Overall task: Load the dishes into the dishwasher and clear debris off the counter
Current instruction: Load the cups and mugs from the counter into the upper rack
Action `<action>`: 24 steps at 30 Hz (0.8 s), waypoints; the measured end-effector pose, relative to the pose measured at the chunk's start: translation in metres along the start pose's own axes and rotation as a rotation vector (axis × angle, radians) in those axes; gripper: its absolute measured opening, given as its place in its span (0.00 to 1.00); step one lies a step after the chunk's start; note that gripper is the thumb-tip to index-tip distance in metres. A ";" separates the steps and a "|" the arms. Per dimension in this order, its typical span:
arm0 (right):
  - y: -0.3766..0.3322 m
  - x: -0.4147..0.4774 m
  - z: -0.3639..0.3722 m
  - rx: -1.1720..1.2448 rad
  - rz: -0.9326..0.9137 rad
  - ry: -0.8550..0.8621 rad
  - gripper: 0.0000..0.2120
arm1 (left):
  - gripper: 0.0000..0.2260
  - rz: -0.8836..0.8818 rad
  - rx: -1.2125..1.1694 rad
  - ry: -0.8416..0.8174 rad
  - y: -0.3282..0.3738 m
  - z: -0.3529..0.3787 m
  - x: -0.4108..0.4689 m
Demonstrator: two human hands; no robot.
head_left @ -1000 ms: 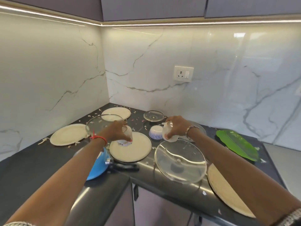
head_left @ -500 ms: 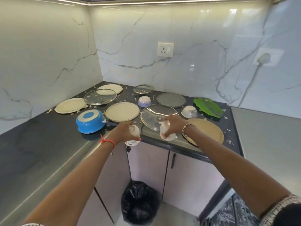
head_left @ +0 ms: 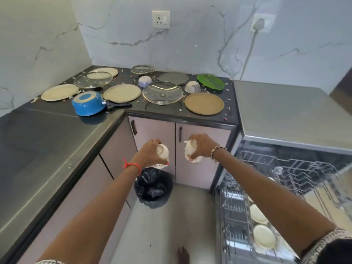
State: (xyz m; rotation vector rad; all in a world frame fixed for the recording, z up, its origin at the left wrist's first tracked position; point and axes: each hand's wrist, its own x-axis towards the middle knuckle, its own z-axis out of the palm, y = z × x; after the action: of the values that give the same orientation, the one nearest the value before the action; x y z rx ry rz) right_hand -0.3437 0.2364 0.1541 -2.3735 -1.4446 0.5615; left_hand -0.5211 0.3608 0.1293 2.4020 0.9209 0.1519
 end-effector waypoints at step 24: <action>0.245 -0.193 0.019 0.035 0.287 -0.027 0.37 | 0.34 0.187 0.009 -0.248 0.199 0.214 -0.026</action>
State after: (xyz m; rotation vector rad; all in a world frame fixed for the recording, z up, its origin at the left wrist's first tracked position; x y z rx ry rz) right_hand -0.2437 -0.0446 0.0597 -2.5714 -1.0988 0.6836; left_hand -0.3617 0.1242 0.0591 2.4446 0.5853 -0.0798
